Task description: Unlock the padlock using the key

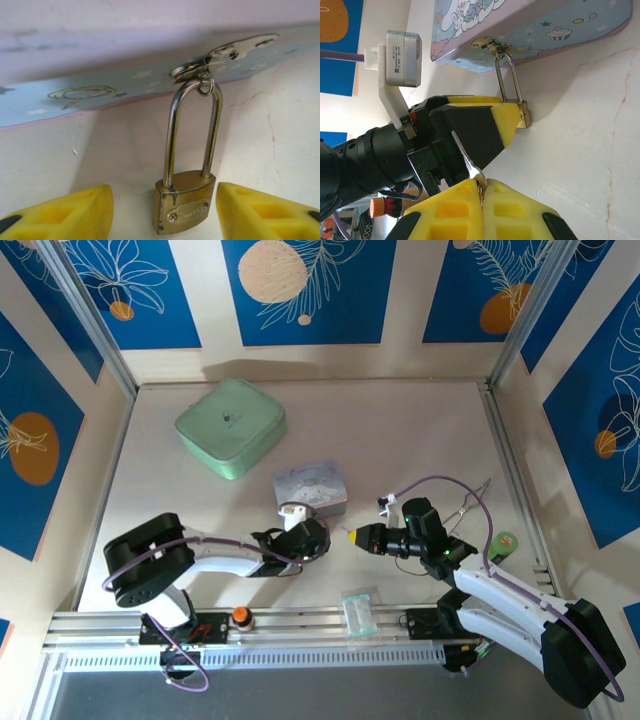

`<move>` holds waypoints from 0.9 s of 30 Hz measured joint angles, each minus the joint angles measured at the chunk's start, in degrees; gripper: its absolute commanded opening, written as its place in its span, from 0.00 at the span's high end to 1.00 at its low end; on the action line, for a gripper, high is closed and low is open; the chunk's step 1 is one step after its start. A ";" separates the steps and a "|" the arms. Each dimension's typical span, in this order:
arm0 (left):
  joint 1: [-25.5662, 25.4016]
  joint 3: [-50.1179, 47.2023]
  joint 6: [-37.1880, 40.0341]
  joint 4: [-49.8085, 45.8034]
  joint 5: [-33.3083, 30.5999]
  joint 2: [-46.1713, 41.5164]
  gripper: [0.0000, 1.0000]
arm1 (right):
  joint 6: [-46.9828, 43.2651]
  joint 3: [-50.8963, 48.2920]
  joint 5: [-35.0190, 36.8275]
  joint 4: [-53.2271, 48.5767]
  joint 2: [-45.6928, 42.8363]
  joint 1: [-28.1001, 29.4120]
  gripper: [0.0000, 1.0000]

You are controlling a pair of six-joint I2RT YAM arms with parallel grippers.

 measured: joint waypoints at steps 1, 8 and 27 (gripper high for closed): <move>0.00 0.26 -0.15 -0.24 -0.13 0.20 0.53 | 0.02 -0.20 0.00 0.17 0.00 0.00 1.00; 0.00 1.46 0.20 0.44 -1.44 2.43 0.57 | 0.50 -1.86 0.02 2.38 2.43 0.00 1.00; 0.00 2.60 1.64 2.19 -1.01 3.65 0.65 | 1.33 -1.01 -0.11 10.16 16.35 1.62 1.00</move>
